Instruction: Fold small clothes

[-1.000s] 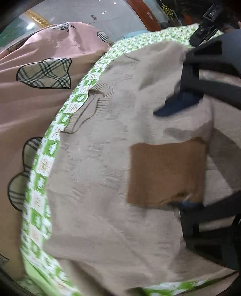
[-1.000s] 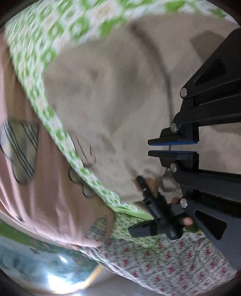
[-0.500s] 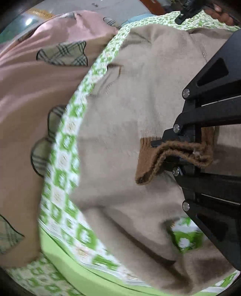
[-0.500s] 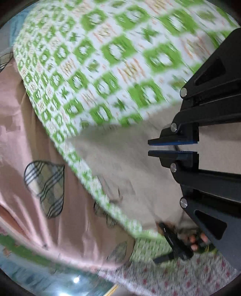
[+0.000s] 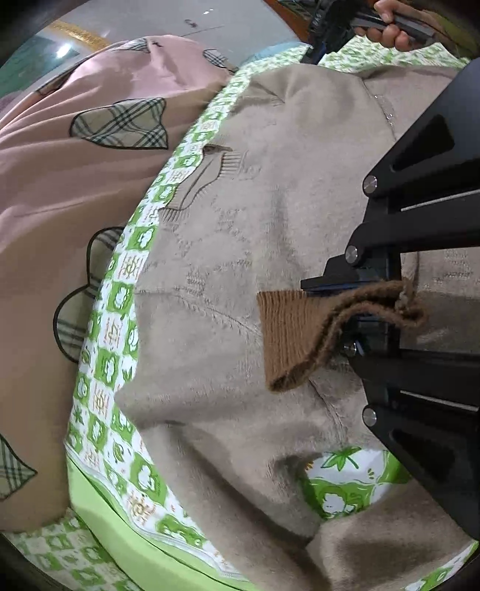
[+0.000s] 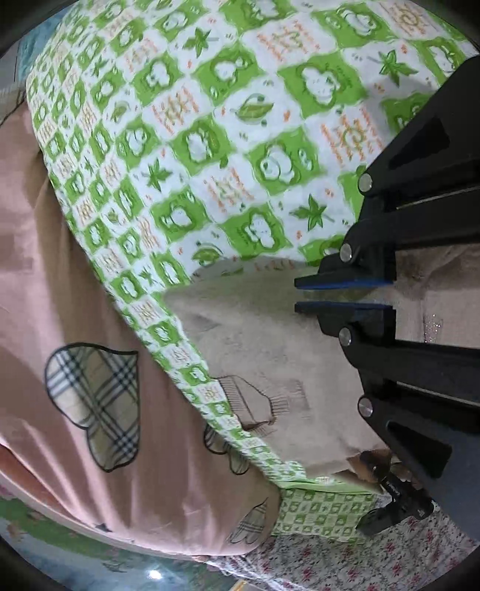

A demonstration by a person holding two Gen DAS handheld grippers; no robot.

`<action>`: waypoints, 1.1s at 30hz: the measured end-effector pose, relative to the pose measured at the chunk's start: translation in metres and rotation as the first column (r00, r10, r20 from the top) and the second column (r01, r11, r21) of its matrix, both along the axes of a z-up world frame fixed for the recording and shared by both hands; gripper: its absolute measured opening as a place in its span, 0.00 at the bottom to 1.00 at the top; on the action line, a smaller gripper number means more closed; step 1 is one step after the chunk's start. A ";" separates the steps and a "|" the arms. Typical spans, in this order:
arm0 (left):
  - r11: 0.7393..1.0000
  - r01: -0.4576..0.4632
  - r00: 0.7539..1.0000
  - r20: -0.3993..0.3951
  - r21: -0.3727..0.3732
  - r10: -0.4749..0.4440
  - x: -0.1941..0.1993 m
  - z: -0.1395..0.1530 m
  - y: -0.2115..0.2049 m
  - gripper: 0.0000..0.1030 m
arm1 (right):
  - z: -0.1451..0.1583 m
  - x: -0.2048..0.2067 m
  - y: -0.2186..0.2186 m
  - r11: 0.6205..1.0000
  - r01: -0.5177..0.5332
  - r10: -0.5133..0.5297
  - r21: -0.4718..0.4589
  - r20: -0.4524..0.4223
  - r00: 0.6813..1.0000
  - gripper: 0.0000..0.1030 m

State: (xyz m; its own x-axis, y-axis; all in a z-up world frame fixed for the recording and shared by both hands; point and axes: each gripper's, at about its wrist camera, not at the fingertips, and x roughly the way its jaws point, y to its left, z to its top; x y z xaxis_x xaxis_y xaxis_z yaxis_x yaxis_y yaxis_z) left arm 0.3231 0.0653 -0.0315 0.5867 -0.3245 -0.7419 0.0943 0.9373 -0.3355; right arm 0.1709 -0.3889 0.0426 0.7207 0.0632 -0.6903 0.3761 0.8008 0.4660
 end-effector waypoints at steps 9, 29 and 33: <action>1.000 0.011 0.999 -0.033 0.012 -0.010 0.009 -0.006 -0.003 0.11 | 0.011 -0.011 -0.001 0.994 0.063 -0.061 -0.090 0.033 0.998 0.94; 0.993 0.083 0.996 0.016 0.079 -0.085 0.028 -0.011 -0.042 0.07 | -0.009 0.043 -0.031 0.987 0.011 -0.013 -0.160 -0.013 1.000 0.08; 0.997 0.049 0.998 0.034 0.066 -0.052 0.025 -0.005 -0.026 0.08 | -0.018 0.045 -0.040 0.991 0.052 -0.057 -0.120 -0.038 0.998 0.09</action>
